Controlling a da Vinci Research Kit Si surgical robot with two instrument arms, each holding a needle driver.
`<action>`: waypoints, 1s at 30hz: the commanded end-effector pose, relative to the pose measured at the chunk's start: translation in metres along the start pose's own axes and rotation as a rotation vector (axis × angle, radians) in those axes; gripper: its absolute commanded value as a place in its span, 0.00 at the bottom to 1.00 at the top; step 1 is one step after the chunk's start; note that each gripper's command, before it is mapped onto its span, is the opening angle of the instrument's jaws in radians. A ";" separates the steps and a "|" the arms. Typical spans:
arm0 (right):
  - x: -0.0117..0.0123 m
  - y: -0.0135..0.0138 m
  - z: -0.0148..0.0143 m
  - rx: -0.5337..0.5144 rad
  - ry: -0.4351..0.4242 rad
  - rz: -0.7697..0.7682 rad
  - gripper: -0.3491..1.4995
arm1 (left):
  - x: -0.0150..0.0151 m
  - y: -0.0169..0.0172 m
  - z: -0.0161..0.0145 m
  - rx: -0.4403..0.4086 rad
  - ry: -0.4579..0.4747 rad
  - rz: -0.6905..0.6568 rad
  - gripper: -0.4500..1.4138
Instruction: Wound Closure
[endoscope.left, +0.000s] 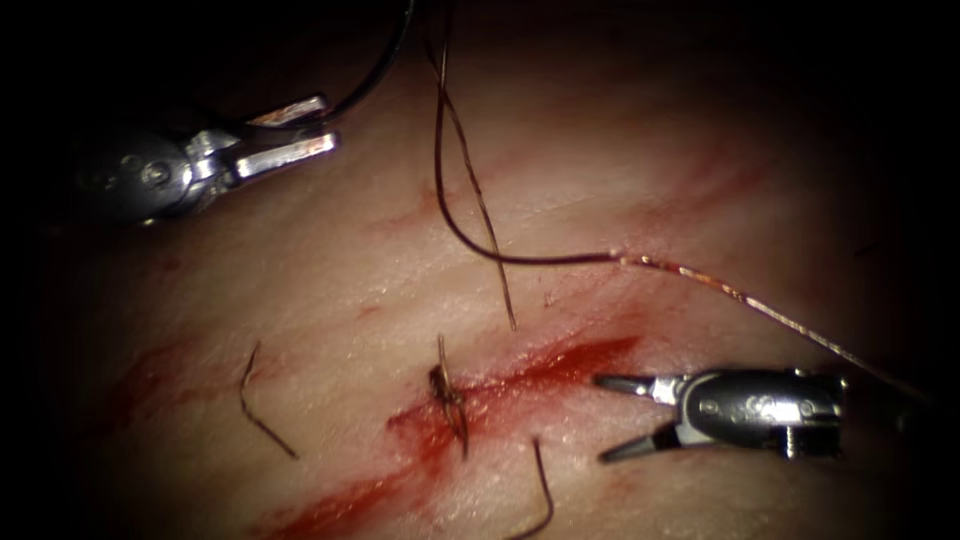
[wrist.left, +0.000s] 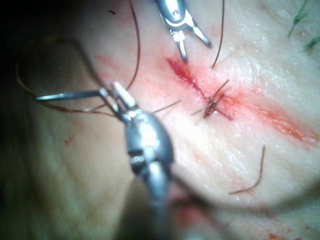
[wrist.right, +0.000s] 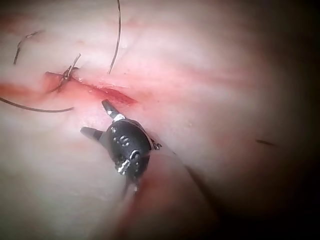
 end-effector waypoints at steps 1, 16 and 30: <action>0.0002 -0.0006 0.0018 0.011 0.011 0.000 0.97 | -0.0006 0.0002 0.0005 -0.001 0.001 0.000 0.00; 0.0006 -0.0008 0.0057 0.036 0.025 -0.015 0.94 | -0.0006 0.0002 0.0005 -0.001 0.001 -0.001 0.00; 0.0003 -0.0010 0.0052 0.122 -0.003 0.012 0.00 | -0.0006 0.0002 0.0005 -0.001 0.001 -0.001 0.00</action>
